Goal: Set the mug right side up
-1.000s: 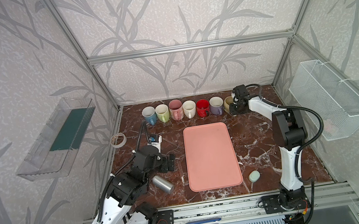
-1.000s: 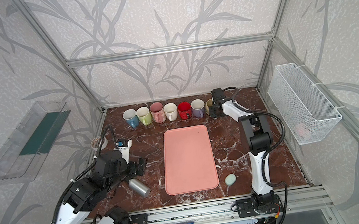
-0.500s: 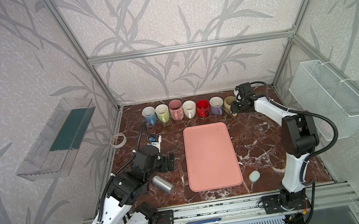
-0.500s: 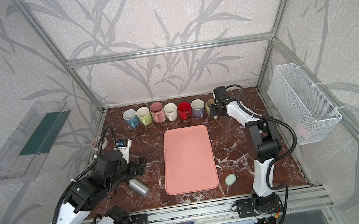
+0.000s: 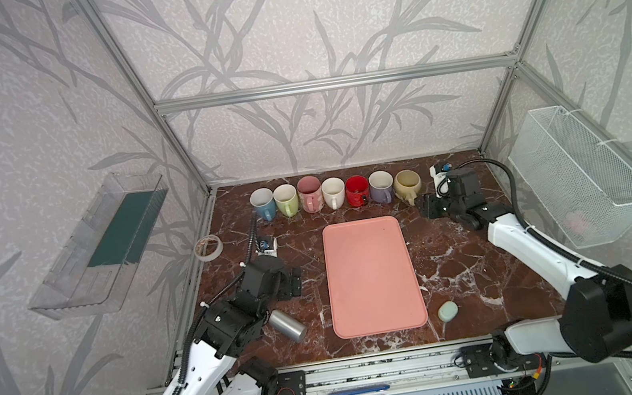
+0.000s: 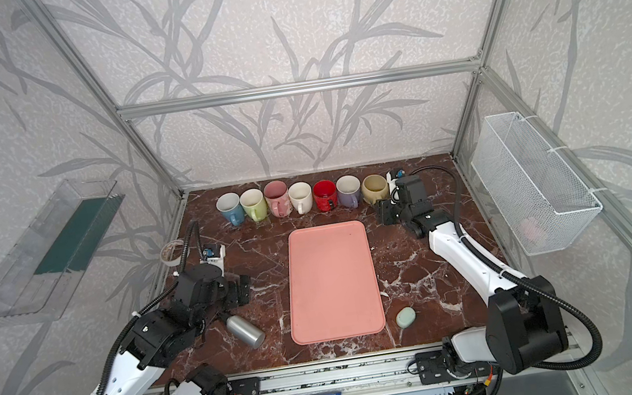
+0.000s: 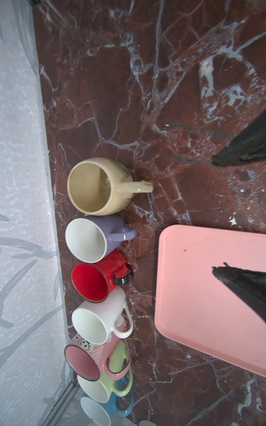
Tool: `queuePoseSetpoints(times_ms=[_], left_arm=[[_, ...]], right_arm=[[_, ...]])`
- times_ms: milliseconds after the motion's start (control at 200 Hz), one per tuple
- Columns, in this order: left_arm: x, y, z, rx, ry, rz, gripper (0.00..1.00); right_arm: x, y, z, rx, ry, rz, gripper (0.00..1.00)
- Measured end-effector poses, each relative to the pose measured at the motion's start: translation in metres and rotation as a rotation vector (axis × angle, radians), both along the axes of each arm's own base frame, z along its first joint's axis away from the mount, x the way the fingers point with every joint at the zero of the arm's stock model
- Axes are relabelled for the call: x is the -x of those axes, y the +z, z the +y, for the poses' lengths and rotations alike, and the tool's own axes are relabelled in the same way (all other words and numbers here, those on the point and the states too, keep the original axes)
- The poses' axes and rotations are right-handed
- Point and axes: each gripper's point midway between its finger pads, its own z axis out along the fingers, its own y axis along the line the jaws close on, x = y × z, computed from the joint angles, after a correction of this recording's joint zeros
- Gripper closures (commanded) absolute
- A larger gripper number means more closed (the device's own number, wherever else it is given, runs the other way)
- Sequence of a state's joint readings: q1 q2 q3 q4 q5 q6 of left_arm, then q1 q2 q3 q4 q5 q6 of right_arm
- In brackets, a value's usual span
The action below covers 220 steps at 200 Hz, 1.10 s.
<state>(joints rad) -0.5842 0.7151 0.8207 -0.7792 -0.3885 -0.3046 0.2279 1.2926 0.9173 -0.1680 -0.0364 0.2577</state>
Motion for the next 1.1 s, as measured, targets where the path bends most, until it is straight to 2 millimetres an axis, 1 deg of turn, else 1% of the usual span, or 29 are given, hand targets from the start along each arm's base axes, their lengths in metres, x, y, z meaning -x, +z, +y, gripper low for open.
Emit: queuePoseSetpoints(times_ms=[150,180,225,335,430,510,580,680,815,910,980,1100], left_arm=[[0.001,-0.008,0.020,-0.044,0.068,-0.081,0.01],[0.001,-0.009,0.023,-0.049,0.078,-0.095,0.00],[0.001,-0.010,0.027,-0.049,0.092,-0.119,0.01],[0.001,-0.013,0.028,-0.027,0.096,-0.172,0.01],[-0.002,-0.022,0.026,-0.015,0.093,-0.191,0.01],[-0.008,-0.029,0.025,-0.016,0.105,-0.214,0.00],[-0.016,-0.035,0.027,-0.031,0.128,-0.244,0.01],[-0.030,-0.049,0.036,-0.067,0.176,-0.259,0.00],[-0.051,-0.063,0.059,-0.105,0.281,-0.238,0.01],[-0.064,-0.078,0.078,-0.119,0.352,-0.198,0.01],[-0.072,-0.086,0.090,-0.125,0.399,-0.183,0.01],[-0.089,-0.094,0.100,-0.153,0.415,-0.157,0.00]], right_arm=[[0.024,-0.021,-0.015,0.002,-0.062,-0.019,0.13],[0.027,-0.026,-0.018,0.004,-0.073,-0.025,0.09],[0.033,-0.032,-0.022,0.004,-0.089,-0.038,0.00],[0.046,-0.051,-0.032,0.026,-0.120,-0.054,0.01],[0.055,-0.065,-0.041,0.058,-0.146,-0.060,0.01],[0.058,-0.072,-0.049,0.081,-0.180,-0.074,0.01],[0.060,-0.073,-0.054,0.087,-0.202,-0.105,0.01],[0.063,-0.066,-0.059,0.087,-0.222,-0.188,0.01],[0.069,-0.051,-0.067,0.133,-0.226,-0.296,0.01],[0.070,-0.043,-0.072,0.179,-0.231,-0.367,0.01],[0.071,-0.047,-0.073,0.206,-0.223,-0.384,0.01],[0.068,-0.072,-0.072,0.256,-0.194,-0.342,0.01]])
